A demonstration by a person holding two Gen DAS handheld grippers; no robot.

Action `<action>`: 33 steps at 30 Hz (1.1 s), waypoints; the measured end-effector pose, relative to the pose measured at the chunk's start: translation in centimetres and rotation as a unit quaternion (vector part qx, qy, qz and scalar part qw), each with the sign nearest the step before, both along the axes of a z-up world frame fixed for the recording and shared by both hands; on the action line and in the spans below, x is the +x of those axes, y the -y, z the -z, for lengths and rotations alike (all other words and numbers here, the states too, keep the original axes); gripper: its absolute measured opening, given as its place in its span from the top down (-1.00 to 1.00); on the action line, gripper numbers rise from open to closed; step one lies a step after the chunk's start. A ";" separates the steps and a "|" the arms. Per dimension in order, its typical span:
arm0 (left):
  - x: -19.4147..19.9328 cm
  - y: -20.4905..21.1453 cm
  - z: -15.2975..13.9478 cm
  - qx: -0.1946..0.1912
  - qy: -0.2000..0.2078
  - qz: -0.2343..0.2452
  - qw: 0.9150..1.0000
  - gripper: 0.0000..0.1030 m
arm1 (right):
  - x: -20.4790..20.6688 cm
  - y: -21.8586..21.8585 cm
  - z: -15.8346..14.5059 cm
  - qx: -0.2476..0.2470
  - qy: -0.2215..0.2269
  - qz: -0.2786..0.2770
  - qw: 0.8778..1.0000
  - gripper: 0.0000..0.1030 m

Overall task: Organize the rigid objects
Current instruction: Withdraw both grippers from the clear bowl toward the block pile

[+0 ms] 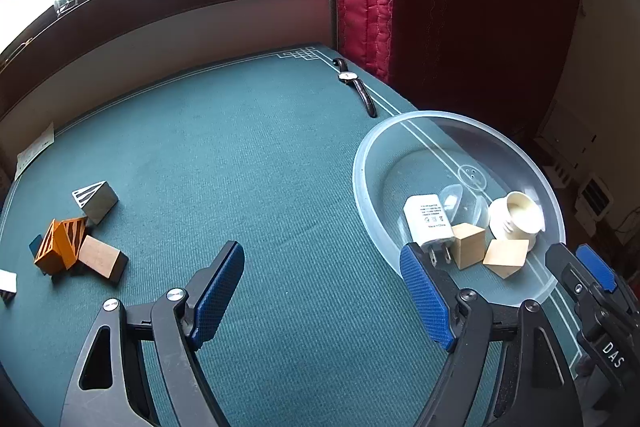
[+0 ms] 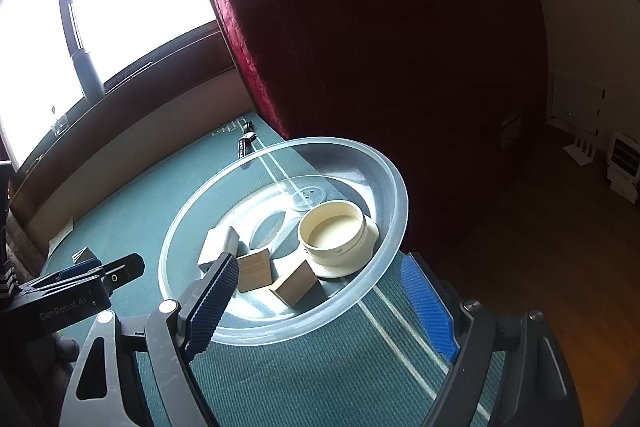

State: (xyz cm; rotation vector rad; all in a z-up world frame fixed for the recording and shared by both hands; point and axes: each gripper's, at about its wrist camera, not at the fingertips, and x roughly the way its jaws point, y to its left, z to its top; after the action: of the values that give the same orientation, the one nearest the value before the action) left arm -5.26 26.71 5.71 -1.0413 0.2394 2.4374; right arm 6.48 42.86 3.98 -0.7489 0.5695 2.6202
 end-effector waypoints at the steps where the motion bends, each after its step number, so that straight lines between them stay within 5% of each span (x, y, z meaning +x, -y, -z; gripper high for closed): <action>1: 0.0 0.2 0.1 -0.001 -0.001 -0.002 1.000 -0.58 | 0.0 0.1 0.0 0.000 0.000 -0.002 1.000 -0.70; 33: 0.3 9.5 0.6 0.002 0.013 -0.063 0.998 -0.58 | -2.5 7.5 -0.8 0.021 0.015 -0.081 0.996 -0.76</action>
State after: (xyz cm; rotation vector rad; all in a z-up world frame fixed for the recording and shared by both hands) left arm -4.95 17.22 5.12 -1.1175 0.1640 2.5328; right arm 3.93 35.34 4.82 -0.8528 0.4599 2.7539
